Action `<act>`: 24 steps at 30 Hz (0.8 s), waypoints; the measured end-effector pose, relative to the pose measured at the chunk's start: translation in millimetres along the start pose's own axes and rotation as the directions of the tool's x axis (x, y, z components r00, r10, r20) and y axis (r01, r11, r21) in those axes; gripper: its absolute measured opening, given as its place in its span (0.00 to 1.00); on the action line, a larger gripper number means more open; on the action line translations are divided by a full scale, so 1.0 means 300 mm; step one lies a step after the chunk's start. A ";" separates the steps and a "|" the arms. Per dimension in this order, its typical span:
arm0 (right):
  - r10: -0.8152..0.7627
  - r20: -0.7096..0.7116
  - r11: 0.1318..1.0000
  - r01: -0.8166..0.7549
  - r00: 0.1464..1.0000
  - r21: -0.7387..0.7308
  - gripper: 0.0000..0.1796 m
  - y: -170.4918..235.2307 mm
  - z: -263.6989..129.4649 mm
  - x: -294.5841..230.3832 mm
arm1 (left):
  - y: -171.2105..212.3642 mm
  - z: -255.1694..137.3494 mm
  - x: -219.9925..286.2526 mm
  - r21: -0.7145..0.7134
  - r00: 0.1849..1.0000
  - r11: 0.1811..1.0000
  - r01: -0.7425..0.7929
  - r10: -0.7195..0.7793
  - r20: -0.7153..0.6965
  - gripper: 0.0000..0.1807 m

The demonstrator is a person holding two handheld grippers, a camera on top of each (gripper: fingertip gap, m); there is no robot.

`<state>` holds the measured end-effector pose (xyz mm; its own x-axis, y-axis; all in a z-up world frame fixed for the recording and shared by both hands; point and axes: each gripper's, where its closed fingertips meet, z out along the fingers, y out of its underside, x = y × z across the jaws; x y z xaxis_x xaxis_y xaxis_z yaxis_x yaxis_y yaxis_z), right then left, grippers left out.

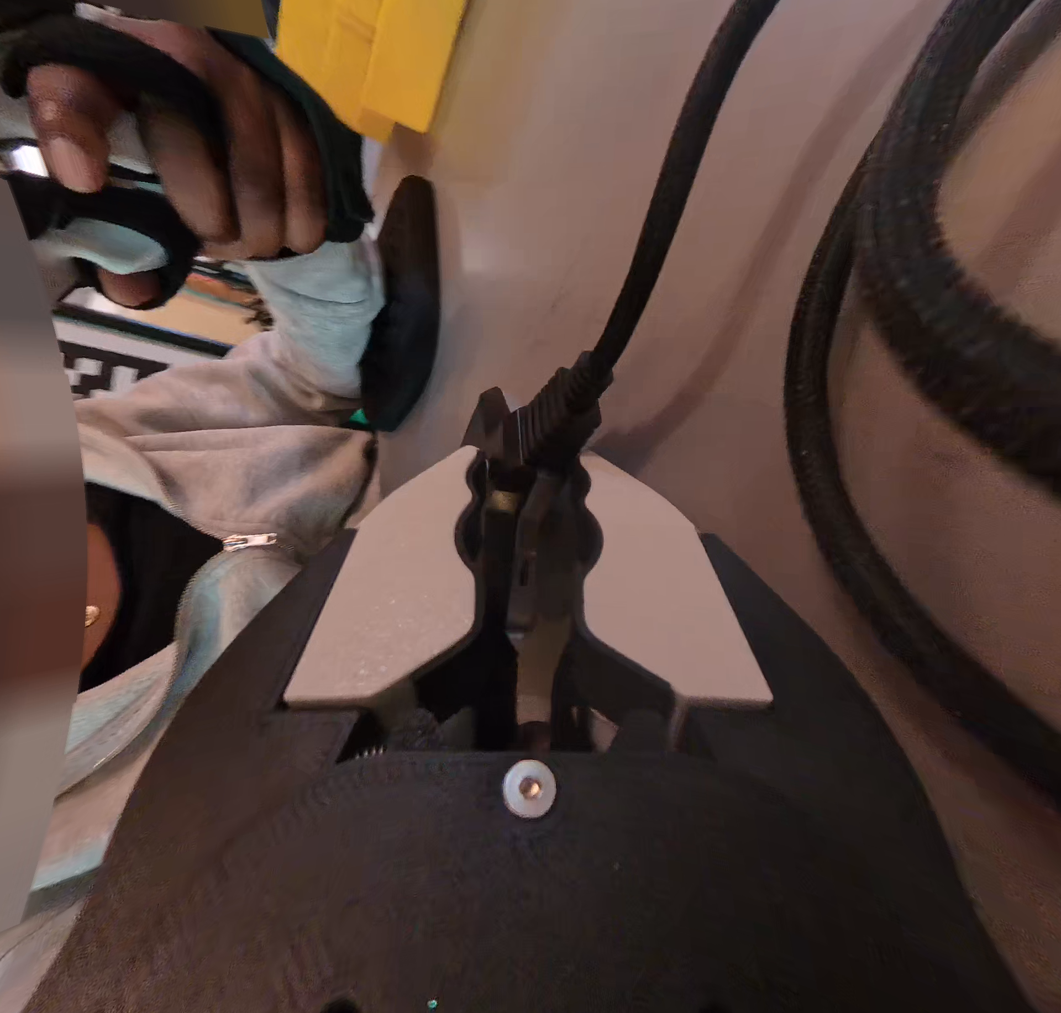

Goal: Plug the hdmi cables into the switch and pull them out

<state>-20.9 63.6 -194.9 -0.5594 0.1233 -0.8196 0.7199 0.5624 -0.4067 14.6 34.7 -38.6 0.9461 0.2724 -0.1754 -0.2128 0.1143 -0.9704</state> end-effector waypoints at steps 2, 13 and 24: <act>0.002 0.053 1.000 -0.003 0.999 0.009 0.15 -0.005 0.016 -0.017 | -0.003 -0.003 -0.007 0.005 1.000 1.000 -0.005 0.005 0.012 0.12; -0.616 -0.728 0.409 0.912 0.300 0.029 0.13 -0.246 -0.193 -0.116 | -0.091 -0.083 -0.145 0.140 0.943 0.982 -0.129 0.078 0.322 0.12; -0.618 -0.687 0.574 0.817 0.382 -0.062 0.13 -0.200 -0.121 0.020 | -0.099 -0.085 -0.144 0.134 0.938 0.978 -0.158 0.106 0.330 0.12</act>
<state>-82.5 60.3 -160.6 -0.9410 0.2608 0.2154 -0.0694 0.4744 -0.8776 -13.8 -5.0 -6.5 0.7839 0.5833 -0.2128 -0.3906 0.1968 -0.8993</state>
